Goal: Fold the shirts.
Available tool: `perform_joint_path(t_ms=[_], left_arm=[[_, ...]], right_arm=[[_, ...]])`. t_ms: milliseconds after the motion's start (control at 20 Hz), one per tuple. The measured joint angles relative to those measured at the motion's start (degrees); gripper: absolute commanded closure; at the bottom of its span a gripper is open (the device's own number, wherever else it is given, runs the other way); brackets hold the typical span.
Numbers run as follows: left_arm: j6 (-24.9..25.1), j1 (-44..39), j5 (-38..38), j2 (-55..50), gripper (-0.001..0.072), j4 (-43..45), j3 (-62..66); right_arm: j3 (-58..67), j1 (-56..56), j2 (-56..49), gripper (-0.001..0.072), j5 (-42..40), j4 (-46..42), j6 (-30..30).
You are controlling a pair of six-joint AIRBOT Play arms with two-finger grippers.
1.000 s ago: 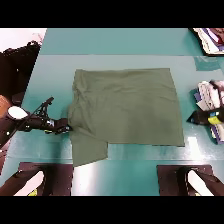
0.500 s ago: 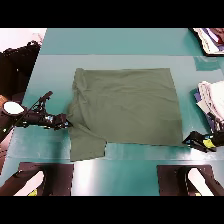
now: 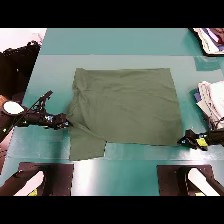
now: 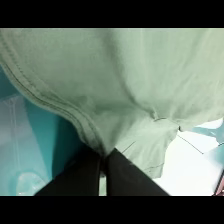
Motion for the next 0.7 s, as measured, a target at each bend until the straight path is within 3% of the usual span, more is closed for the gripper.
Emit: perform_joint_path(t_ms=[200,400,700], left_arm=[[1.0,0.0,0.0,0.0,0.0676,0.1,0.4],[1.1,0.0,-2.6,0.1,0.0675,0.1,6.5],[-0.9,0.0,-11.0,0.1,0.0674,0.2,35.8]], right_arm=[[2.9,5.0,-2.8,0.0698,-0.3,-0.1,0.1],[10.5,10.4,0.9,0.0698,0.3,-0.2,1.0],[35.3,14.8,10.2,0.0698,-1.7,0.0,3.9]])
